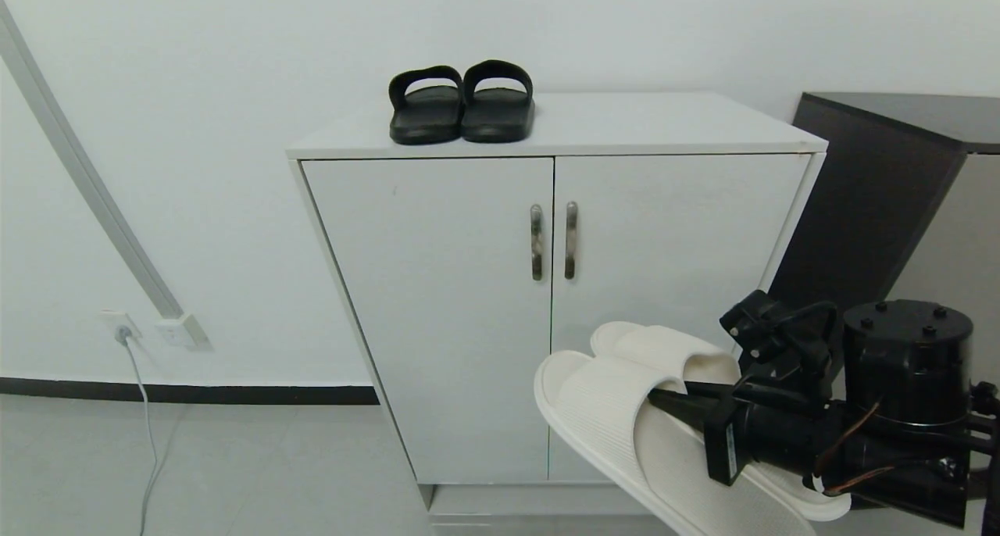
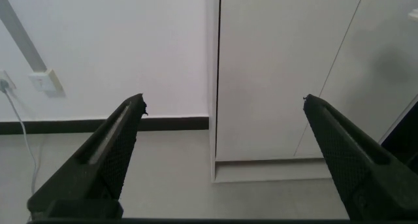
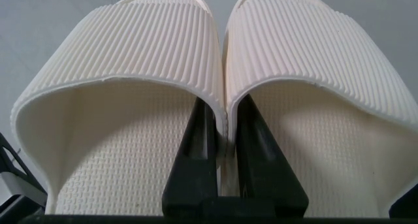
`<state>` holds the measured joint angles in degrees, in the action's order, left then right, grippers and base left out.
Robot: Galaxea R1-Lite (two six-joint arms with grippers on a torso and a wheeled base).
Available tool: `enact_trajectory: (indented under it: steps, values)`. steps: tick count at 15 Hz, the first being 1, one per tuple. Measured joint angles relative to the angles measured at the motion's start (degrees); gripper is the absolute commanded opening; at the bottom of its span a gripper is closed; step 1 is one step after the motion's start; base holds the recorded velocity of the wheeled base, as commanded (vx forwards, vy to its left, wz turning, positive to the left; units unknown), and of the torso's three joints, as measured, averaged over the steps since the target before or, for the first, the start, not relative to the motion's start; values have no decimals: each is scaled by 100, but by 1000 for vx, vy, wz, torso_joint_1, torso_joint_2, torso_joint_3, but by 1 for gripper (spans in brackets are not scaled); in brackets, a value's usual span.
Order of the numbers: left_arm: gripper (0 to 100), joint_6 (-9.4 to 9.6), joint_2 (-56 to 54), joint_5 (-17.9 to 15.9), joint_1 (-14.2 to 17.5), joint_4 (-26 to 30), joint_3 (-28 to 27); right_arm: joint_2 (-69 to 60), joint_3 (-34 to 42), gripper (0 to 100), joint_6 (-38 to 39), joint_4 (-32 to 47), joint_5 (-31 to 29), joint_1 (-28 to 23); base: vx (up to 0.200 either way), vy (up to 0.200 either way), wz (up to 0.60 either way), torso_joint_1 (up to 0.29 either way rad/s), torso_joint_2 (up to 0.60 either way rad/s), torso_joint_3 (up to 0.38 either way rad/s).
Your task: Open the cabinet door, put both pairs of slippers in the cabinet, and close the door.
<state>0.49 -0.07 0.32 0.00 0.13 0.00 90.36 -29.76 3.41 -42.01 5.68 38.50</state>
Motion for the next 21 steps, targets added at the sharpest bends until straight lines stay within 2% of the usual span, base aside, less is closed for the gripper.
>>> enact_trajectory:
  steps: [5, 8, 10, 12, 14, 15, 19, 21]
  values:
    - [100, 66, 45, 1, -2, 9, 0, 60, 33, 0, -7, 0, -7, 0, 0, 0, 0, -27, 430, 397]
    - [100, 62, 119, -110, -30, -21, -66, 66, 63, 0, -13, -4, -7, 0, 0, 0, 0, -1, 35, 37]
    - [100, -84, 332, -274, -35, -35, -421, 62, 74, 0, -16, -4, -7, 0, 0, 0, 0, -2, 151, 144]
    - [100, -236, 955, -641, -35, -126, -940, 63, 77, 0, -77, -4, -18, 2, 0, 0, 0, 1, 38, 33]
    - [100, -302, 1754, -1135, -40, -495, -1276, 62, 95, 0, -104, -6, -18, 6, 0, 0, 0, 0, 0, 0]
    - [100, -317, 2231, -1408, -40, -814, -1414, 60, 101, 0, -107, -6, -11, 11, 0, 0, 0, 0, 0, 0]
    - [100, -344, 4070, -2107, -107, -2126, -1863, 62, 66, 0, -134, -6, -49, -5, 0, 0, 0, 0, 0, 0]
    - [100, -368, 4915, -2434, -380, -2408, -2331, 77, -45, 0, -126, -2, -65, -60, 0, 0, 0, 0, 0, 0]
